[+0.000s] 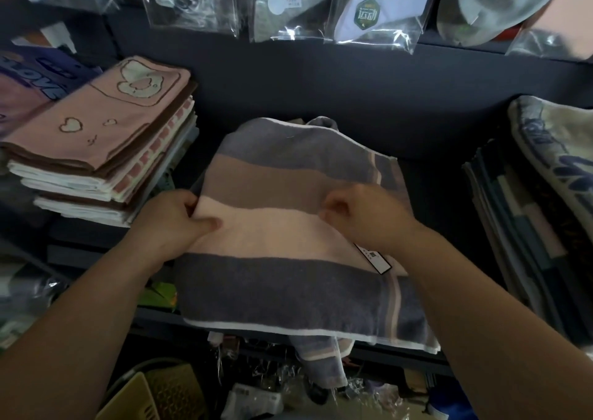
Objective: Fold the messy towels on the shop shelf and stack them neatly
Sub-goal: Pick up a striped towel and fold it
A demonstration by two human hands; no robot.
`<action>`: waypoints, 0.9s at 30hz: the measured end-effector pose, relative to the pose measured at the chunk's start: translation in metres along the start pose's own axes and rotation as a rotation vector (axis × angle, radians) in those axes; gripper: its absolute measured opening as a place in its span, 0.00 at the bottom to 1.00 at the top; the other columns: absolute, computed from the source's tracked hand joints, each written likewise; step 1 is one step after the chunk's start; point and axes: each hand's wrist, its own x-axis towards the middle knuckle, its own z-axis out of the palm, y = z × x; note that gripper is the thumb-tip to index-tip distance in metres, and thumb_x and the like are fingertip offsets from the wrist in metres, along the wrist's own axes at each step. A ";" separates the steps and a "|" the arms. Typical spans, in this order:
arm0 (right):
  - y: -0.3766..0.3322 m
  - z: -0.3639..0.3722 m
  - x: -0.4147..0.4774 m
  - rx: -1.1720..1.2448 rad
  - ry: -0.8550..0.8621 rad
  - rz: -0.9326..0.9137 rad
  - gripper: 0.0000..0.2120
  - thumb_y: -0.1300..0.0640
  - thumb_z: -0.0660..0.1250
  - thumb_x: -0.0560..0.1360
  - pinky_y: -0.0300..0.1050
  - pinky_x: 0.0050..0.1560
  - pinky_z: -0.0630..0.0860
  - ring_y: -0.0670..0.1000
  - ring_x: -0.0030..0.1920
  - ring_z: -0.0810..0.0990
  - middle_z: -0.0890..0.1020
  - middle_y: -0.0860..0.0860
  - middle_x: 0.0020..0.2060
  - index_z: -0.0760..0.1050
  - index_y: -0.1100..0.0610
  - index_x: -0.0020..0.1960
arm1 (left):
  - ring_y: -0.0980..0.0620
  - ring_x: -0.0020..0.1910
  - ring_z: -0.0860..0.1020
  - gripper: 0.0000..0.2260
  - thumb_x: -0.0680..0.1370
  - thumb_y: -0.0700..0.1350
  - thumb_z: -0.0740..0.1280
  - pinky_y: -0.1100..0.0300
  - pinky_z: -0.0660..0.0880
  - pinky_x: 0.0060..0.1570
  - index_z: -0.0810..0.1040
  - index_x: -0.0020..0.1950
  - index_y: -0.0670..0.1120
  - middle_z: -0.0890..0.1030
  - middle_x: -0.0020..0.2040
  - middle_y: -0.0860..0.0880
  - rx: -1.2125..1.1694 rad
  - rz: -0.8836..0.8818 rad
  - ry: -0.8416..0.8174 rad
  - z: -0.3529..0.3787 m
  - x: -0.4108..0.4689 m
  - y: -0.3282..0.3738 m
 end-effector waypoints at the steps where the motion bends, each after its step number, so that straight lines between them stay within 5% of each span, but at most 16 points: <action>1: -0.007 0.004 0.008 -0.007 0.035 -0.034 0.14 0.44 0.67 0.78 0.47 0.57 0.75 0.54 0.57 0.79 0.81 0.49 0.54 0.81 0.48 0.60 | 0.51 0.47 0.81 0.17 0.72 0.49 0.77 0.50 0.80 0.51 0.81 0.58 0.47 0.82 0.49 0.51 -0.036 -0.007 -0.006 0.000 -0.002 0.000; 4: -0.031 0.013 0.037 -0.087 -0.029 -0.095 0.24 0.39 0.60 0.80 0.57 0.74 0.62 0.58 0.76 0.62 0.64 0.50 0.77 0.67 0.42 0.75 | 0.54 0.46 0.81 0.15 0.74 0.46 0.77 0.57 0.78 0.45 0.80 0.59 0.48 0.82 0.48 0.54 -0.148 -0.019 -0.022 0.000 -0.009 0.000; 6: -0.047 0.018 0.059 -0.156 -0.079 -0.150 0.25 0.37 0.56 0.81 0.60 0.76 0.55 0.57 0.79 0.52 0.55 0.47 0.81 0.62 0.39 0.77 | 0.55 0.46 0.81 0.15 0.74 0.45 0.76 0.59 0.77 0.42 0.80 0.59 0.49 0.82 0.47 0.54 -0.188 -0.023 -0.035 0.000 -0.014 -0.002; 12: -0.102 0.027 0.111 -0.225 0.018 -0.334 0.24 0.37 0.51 0.82 0.58 0.70 0.63 0.58 0.70 0.64 0.64 0.52 0.72 0.61 0.37 0.77 | 0.59 0.48 0.81 0.19 0.74 0.45 0.76 0.57 0.79 0.48 0.75 0.62 0.56 0.81 0.50 0.59 -0.185 0.041 -0.091 0.002 -0.035 -0.016; 15: -0.128 0.029 0.131 -0.380 0.068 -0.295 0.25 0.34 0.49 0.81 0.57 0.66 0.65 0.60 0.66 0.66 0.65 0.55 0.66 0.65 0.39 0.75 | 0.63 0.51 0.78 0.28 0.75 0.47 0.74 0.68 0.73 0.47 0.67 0.70 0.63 0.77 0.55 0.66 -0.053 0.167 -0.086 0.005 -0.042 -0.023; 19: -0.142 0.032 0.143 -0.590 0.017 -0.182 0.27 0.34 0.58 0.79 0.56 0.59 0.68 0.60 0.64 0.69 0.70 0.56 0.65 0.75 0.50 0.69 | 0.60 0.43 0.79 0.30 0.78 0.51 0.70 0.71 0.72 0.41 0.59 0.72 0.72 0.81 0.53 0.57 0.111 0.370 -0.047 0.013 -0.046 -0.028; 22: -0.127 0.032 0.141 -0.423 0.105 -0.122 0.19 0.47 0.67 0.77 0.52 0.49 0.71 0.60 0.60 0.75 0.75 0.56 0.61 0.73 0.53 0.65 | 0.60 0.45 0.80 0.30 0.77 0.53 0.68 0.64 0.77 0.45 0.60 0.72 0.75 0.83 0.54 0.57 0.131 0.417 -0.036 0.015 -0.045 -0.032; 24: -0.108 0.032 0.135 -0.198 0.193 -0.049 0.16 0.54 0.68 0.75 0.47 0.42 0.72 0.59 0.54 0.80 0.80 0.56 0.53 0.71 0.54 0.61 | 0.63 0.48 0.79 0.29 0.77 0.49 0.71 0.72 0.73 0.44 0.65 0.73 0.69 0.81 0.54 0.62 0.112 0.404 -0.030 0.014 -0.045 -0.033; 27: -0.080 0.032 0.120 0.255 0.231 0.050 0.20 0.51 0.72 0.73 0.44 0.44 0.76 0.54 0.46 0.83 0.81 0.50 0.41 0.72 0.54 0.62 | 0.67 0.52 0.77 0.27 0.76 0.47 0.73 0.76 0.71 0.45 0.69 0.72 0.63 0.78 0.53 0.67 0.084 0.376 -0.015 0.014 -0.044 -0.035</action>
